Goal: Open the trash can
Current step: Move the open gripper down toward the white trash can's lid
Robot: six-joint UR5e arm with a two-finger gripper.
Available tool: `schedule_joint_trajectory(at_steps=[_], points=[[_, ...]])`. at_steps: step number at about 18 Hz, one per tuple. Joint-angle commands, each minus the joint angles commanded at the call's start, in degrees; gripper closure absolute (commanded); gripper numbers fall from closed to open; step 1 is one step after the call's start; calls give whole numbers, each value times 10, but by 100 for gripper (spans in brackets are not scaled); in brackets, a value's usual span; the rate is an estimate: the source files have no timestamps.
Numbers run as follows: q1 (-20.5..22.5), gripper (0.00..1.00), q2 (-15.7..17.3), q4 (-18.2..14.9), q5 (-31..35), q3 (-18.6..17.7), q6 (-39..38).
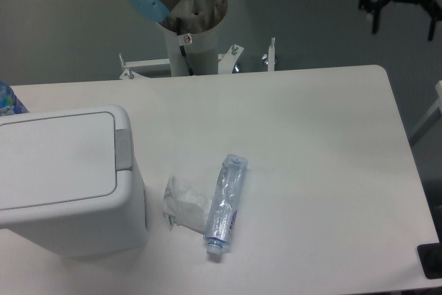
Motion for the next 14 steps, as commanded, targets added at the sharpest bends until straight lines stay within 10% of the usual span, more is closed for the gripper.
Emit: schedule_joint_trajectory(at_steps=[14], points=[[-215, 0, -27, 55, -12, 4, -447]])
